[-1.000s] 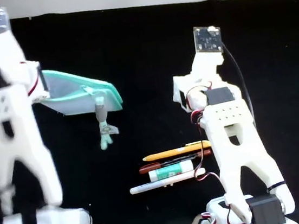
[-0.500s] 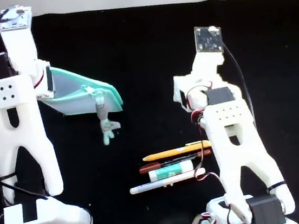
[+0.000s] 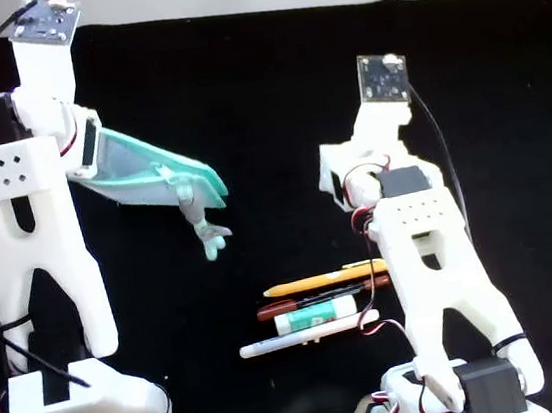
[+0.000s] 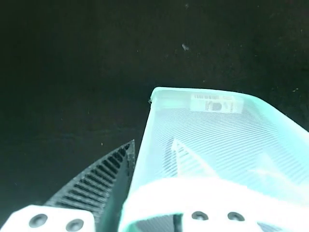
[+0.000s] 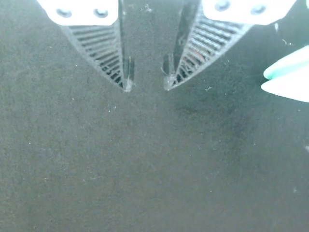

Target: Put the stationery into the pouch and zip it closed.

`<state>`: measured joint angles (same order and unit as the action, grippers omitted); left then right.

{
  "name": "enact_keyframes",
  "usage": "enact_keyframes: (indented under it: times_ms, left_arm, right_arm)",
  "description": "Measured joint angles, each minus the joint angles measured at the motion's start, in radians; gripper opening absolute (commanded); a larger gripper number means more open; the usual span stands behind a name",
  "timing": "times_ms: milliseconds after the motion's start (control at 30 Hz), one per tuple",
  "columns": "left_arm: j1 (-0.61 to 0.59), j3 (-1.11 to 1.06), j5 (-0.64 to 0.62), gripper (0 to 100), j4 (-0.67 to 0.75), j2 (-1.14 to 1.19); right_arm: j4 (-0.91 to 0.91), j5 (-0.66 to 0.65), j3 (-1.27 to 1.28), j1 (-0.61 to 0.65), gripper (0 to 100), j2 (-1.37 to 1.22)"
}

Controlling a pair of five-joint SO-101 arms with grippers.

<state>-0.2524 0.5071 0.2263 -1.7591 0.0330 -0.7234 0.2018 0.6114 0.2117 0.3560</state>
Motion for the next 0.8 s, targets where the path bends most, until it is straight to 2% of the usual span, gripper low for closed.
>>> enact_keyframes:
  times_ms: [433,567,800]
  left_arm:
    - [0.0,0.041,0.058,14,0.0,-0.002]
    - [0.0,0.041,0.11,14,0.0,-0.057]
    - [0.0,0.041,0.115,14,0.0,-0.107]
  right_arm:
    - [0.0,0.0,0.005,0.0,11.9,0.0]
    - [0.0,0.0,0.005,0.0,11.9,0.0]
    - [0.0,0.0,0.005,0.0,11.9,0.0]
